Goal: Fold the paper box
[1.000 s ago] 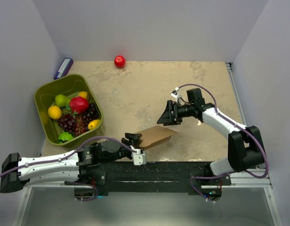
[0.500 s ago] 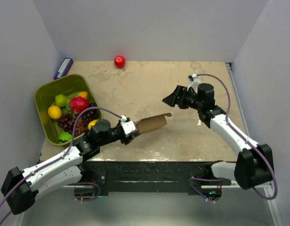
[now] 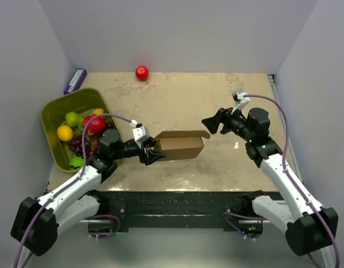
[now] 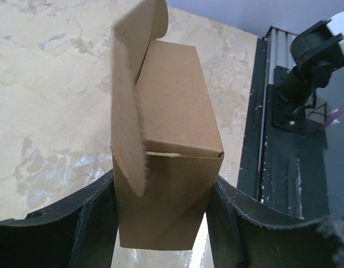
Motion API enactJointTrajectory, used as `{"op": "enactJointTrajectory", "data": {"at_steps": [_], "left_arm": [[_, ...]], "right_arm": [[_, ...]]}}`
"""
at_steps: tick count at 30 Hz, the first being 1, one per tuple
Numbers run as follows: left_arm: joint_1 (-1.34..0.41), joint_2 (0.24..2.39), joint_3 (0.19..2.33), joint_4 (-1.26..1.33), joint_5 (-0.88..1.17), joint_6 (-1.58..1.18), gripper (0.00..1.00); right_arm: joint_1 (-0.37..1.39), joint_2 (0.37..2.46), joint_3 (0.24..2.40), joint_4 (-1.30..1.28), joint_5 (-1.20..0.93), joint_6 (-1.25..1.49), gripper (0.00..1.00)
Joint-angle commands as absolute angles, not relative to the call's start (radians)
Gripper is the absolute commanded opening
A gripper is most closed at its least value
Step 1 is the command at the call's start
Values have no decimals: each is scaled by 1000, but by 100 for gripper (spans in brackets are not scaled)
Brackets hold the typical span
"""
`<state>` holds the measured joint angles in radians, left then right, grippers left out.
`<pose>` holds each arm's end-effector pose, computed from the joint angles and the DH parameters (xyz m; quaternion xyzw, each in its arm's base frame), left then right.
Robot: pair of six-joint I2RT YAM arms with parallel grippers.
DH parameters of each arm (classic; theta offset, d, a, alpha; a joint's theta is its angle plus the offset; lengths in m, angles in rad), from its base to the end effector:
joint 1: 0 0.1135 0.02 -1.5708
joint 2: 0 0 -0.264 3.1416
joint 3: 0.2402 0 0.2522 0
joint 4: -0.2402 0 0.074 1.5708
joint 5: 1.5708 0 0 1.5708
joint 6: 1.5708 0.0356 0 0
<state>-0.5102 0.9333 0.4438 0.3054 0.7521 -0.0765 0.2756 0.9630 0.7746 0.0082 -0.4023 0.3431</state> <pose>0.1675 -0.1216 0.2451 0.3831 0.6481 -0.4423 0.4874 0.2138 0.0749 0.3241 -0.1025 0.7563 0.3372 0.5512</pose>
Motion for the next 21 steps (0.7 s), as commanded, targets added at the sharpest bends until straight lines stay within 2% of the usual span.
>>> {"op": "enactJointTrajectory", "data": {"at_steps": [1, 11, 15, 19, 21], "left_arm": [[-494, 942, 439, 419, 874, -150, 33], [-480, 959, 443, 419, 882, -158, 33], [-477, 966, 445, 425, 902, -167, 33], [-474, 968, 448, 423, 910, -169, 33], [-472, 971, 449, 419, 905, -167, 32]], "right_arm": [[273, 950, 785, -112, -403, 235, 73], [275, 793, 772, -216, -460, 227, 70], [275, 796, 776, -242, -494, 213, 69], [273, 831, 788, -264, -534, 202, 60], [275, 831, 793, -279, -543, 195, 59]]}}
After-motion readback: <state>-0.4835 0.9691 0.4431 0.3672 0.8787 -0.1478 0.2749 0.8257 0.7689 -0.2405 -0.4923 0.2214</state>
